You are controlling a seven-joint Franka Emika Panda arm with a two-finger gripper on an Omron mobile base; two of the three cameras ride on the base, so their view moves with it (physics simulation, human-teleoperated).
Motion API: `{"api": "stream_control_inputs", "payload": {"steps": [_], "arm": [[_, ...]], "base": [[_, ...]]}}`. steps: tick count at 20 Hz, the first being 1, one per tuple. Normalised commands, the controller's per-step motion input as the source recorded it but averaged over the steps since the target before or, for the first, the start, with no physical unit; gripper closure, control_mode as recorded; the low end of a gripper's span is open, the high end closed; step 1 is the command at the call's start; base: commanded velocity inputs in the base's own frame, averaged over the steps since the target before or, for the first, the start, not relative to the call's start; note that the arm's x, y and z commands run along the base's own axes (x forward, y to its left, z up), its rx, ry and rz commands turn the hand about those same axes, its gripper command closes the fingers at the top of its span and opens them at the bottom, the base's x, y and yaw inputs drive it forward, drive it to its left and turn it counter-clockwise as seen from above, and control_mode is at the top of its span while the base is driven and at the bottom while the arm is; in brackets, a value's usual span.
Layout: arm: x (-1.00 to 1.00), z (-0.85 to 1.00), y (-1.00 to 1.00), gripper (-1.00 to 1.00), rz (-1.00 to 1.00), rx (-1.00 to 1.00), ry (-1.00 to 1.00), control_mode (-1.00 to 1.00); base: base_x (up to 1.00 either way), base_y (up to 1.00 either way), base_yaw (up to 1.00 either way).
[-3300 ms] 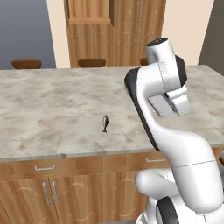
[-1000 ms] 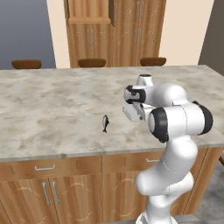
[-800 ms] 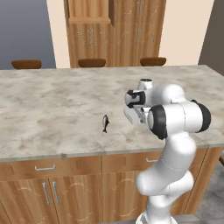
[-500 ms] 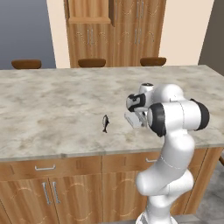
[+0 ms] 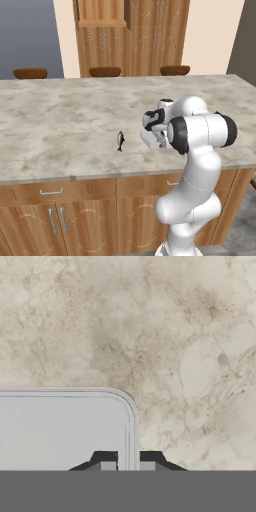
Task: Retrieve the tupperware from the cabinet, then place the raw meat into the tupperware to avoid contamination.
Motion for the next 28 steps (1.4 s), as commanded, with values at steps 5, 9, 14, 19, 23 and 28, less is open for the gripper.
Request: {"api": "stream_control_inputs", "payload": {"steps": [5, 9, 14, 19, 23, 28], "arm": [[0.10, -0.41, 0.00, 1.00, 0.00, 0.06, -0.01, -1.00], [0.12, -0.30, 0.00, 1.00, 0.00, 0.04, -0.02, -1.00], [0.03, -0.03, 0.00, -1.00, 0.00, 0.00, 0.00, -1.00], [0.00, 0.07, 0.00, -1.00, 0.00, -0.01, 0.00, -1.00], [-0.03, 0.29, 0.04, -1.00, 0.00, -0.04, 0.02, -1.00], [0.00, 0.58, 0.07, -1.00, 0.15, -0.01, 0.09, -1.00]], "base": [[0.00, 0.00, 0.00], [0.00, 0.00, 0.00], [0.00, 0.00, 0.00], [0.00, 0.00, 0.00], [0.00, 0.00, 0.00], [0.00, 0.00, 0.00]]}}
